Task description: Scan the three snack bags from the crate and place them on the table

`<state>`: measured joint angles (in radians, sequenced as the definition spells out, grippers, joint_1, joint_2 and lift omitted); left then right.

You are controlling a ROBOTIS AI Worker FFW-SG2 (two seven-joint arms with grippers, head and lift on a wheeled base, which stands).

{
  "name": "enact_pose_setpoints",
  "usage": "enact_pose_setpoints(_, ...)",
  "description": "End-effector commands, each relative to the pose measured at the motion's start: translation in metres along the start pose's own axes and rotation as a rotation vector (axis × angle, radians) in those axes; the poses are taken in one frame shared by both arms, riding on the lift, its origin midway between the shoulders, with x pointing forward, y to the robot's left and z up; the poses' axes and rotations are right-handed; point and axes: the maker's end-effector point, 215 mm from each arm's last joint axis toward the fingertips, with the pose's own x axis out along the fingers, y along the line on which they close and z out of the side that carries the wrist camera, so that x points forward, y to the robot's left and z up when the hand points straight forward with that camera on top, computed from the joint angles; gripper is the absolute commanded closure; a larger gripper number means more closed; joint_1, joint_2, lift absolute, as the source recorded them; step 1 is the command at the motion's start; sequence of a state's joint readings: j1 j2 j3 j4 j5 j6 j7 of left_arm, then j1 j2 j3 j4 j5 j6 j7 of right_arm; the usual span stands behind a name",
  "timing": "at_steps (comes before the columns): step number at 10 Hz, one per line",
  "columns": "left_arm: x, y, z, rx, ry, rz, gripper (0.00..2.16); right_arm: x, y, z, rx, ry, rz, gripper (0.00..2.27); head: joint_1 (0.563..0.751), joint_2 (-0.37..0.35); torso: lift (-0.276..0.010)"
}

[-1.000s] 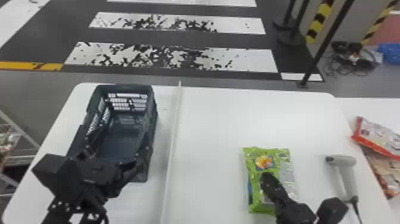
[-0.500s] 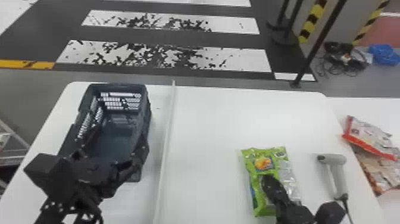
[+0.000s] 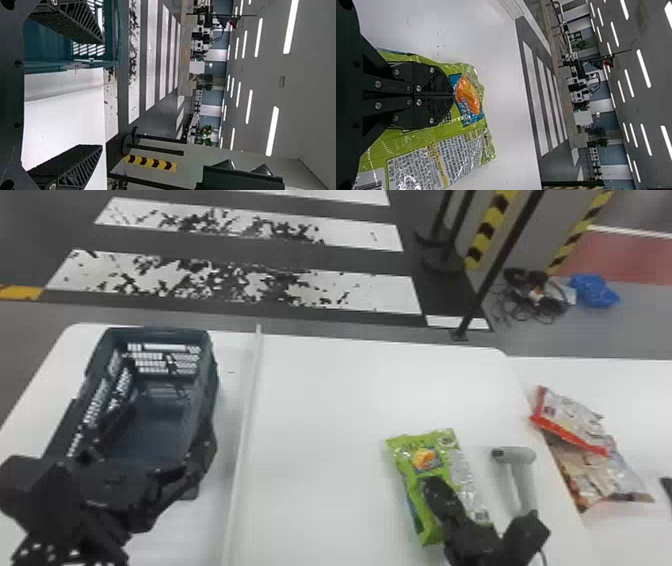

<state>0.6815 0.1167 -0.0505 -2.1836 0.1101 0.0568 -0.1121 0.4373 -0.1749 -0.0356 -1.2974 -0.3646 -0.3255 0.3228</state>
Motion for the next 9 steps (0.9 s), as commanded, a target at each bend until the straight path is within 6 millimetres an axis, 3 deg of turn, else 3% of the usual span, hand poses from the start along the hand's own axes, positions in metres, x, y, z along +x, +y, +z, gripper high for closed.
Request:
enact_pose_setpoints(1,-0.001,0.0,0.001,0.003,-0.002,-0.001,0.05,0.002,-0.008,-0.003,0.004,0.005,-0.016,2.16,0.695,-0.157,-0.037)
enact_pose_setpoints(4,-0.002,-0.002,-0.001,0.001,0.002,-0.004,0.05,0.0,-0.017,-0.005,0.009,0.007,-0.042,2.16,0.695,-0.176,-0.037)
enact_pose_setpoints(6,-0.002,-0.001,-0.002,0.001,0.003,-0.003,0.05,-0.022,-0.001,0.019,0.044,-0.059,-0.011,2.16,0.695,-0.182,-0.037)
enact_pose_setpoints(7,-0.001,-0.001,-0.001,0.001,0.002,-0.003,0.05,-0.032,-0.003,0.039,0.064,-0.1,-0.014,2.16,0.695,-0.179,-0.037)
enact_pose_setpoints(9,-0.001,-0.002,-0.003,0.001,0.005,-0.006,0.05,-0.037,-0.039,0.064,0.067,-0.128,-0.072,2.16,0.695,-0.191,-0.037)
